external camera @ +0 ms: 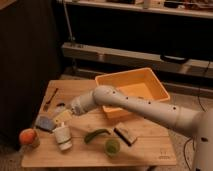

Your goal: Place brush in paper cup

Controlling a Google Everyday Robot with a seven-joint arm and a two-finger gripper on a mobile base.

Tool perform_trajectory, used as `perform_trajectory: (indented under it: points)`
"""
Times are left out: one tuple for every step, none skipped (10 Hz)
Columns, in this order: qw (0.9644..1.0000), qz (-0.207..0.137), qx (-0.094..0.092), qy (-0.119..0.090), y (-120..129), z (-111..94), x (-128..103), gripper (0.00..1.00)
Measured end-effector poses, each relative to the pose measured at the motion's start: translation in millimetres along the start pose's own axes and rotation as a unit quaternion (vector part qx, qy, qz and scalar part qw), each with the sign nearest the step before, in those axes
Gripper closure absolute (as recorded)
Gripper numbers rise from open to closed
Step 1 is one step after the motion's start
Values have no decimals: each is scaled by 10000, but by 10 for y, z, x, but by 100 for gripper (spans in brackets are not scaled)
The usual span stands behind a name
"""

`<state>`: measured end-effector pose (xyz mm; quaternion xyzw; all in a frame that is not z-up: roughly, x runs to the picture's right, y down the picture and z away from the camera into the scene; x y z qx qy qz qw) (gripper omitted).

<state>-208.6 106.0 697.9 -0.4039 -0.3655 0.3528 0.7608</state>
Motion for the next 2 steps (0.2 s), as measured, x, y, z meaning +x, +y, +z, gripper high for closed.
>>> perform_trajectory:
  points:
    - [9999, 102, 22, 69, -36, -70, -15, 20]
    - [9997, 223, 21, 113, -71, -113, -17, 20]
